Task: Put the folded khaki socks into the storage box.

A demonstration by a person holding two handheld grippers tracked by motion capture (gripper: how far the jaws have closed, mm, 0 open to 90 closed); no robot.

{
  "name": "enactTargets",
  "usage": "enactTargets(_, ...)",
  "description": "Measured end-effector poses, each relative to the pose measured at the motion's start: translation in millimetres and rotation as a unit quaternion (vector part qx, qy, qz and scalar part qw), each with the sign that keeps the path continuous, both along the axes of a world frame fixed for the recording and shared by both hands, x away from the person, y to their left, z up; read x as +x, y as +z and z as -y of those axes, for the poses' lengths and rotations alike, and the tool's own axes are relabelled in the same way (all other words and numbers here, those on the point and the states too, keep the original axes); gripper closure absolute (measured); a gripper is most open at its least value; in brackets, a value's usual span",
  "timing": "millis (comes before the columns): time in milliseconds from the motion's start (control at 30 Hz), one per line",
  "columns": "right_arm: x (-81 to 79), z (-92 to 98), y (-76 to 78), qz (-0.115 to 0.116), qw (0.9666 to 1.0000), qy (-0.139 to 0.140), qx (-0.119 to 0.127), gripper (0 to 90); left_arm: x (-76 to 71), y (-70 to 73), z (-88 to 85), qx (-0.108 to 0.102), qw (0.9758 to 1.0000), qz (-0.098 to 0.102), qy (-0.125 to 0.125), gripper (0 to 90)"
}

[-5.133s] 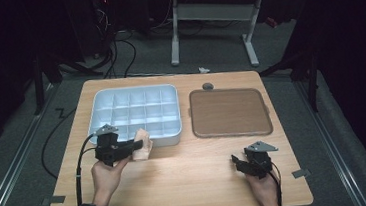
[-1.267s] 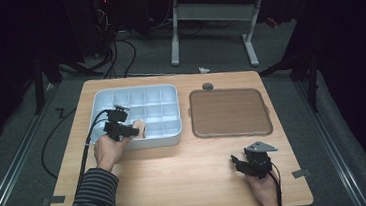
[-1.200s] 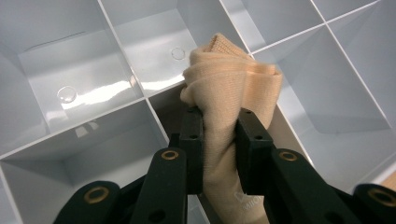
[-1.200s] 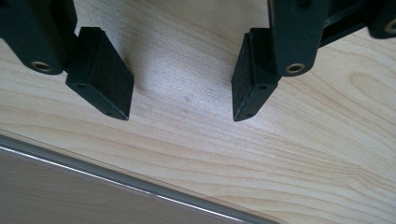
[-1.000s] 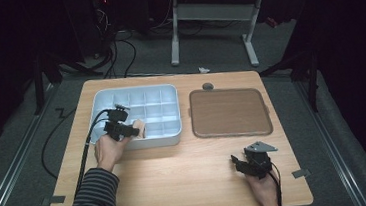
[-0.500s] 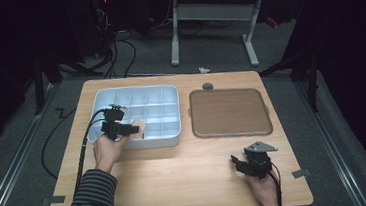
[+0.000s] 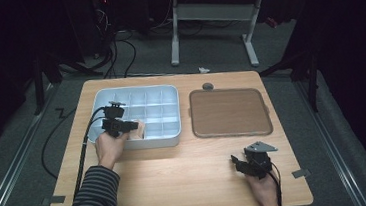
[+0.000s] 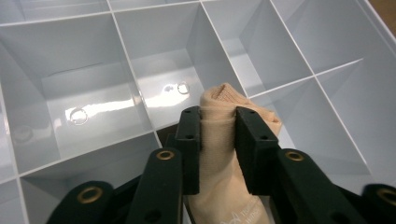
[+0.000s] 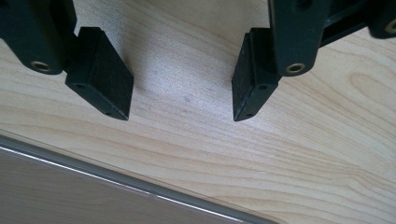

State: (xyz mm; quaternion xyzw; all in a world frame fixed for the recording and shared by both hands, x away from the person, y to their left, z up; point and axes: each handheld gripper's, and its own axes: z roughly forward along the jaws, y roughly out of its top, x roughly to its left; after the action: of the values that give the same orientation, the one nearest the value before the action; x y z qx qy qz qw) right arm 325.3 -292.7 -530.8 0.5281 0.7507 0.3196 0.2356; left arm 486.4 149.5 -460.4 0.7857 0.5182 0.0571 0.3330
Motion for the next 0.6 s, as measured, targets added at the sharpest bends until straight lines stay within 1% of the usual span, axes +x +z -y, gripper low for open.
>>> enactTargets(67,0.0,0.0,0.0,0.0,1.0,0.0,0.0,39.0,-0.5,0.0,-0.7,0.003,1.0,-0.003,-0.004,79.6)
enactTargets(200,0.0,0.0,0.0,0.0,1.0,0.0,0.0,39.0,-0.9,-1.2,0.9,0.017,0.9998,-0.006,-0.01,82.9)
enactTargets(300,0.0,0.0,0.0,0.0,1.0,0.001,0.0,39.0,-0.7,-2.6,2.0,0.02,0.9997,-0.008,-0.01,83.5)
enactTargets(367,0.0,-0.1,0.0,0.0,1.0,0.001,0.0,39.0,0.1,-4.7,3.1,0.026,0.9995,-0.015,-0.011,84.0)
enactTargets(433,0.0,0.0,0.0,0.0,1.0,0.0,0.0,39.0,0.7,-5.7,3.3,0.026,0.9994,-0.017,-0.012,84.2)
enactTargets(533,0.0,0.0,0.0,0.0,1.0,0.0,0.0,39.0,1.0,-6.1,4.0,0.034,0.9991,-0.02,-0.016,84.2)
enactTargets(567,0.0,-0.1,0.0,0.0,1.0,0.001,0.0,39.0,1.4,-6.6,4.2,0.037,0.9989,-0.023,-0.017,84.2)
enactTargets(600,0.0,0.0,0.0,0.0,1.0,0.0,0.0,39.0,3.1,-9.2,4.0,0.039,0.9986,-0.032,-0.015,84.2)
